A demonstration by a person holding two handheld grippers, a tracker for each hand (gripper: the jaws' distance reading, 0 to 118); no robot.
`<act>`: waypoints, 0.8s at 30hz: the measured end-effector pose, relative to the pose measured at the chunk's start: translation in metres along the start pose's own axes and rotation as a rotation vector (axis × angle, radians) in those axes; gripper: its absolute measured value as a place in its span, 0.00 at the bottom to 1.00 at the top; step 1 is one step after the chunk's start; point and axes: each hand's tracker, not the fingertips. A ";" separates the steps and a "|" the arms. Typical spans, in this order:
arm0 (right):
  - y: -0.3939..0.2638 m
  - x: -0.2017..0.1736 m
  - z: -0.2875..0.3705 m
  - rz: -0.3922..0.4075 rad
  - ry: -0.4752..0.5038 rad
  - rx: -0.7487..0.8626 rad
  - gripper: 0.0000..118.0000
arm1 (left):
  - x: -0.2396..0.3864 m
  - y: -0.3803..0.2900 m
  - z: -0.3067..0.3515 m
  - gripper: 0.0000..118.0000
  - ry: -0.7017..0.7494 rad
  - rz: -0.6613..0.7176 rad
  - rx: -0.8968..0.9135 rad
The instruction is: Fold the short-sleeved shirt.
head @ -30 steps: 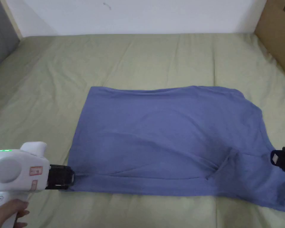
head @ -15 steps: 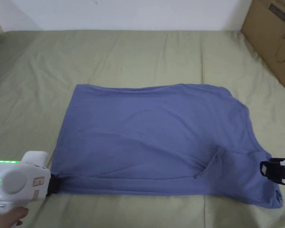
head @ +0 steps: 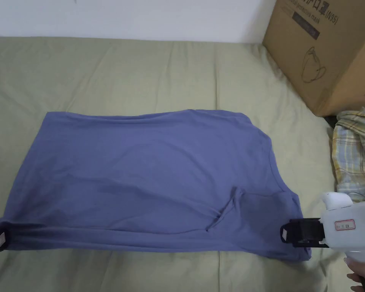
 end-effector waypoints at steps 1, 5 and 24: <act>0.000 0.004 -0.009 0.001 -0.011 -0.034 0.86 | 0.002 0.000 0.000 0.04 0.003 0.000 -0.004; -0.004 0.012 -0.027 0.060 -0.065 -0.071 0.83 | -0.002 -0.002 -0.004 0.04 0.010 0.018 -0.024; -0.005 0.018 0.019 -0.009 0.078 0.005 0.07 | -0.023 -0.007 -0.008 0.04 -0.055 0.148 -0.057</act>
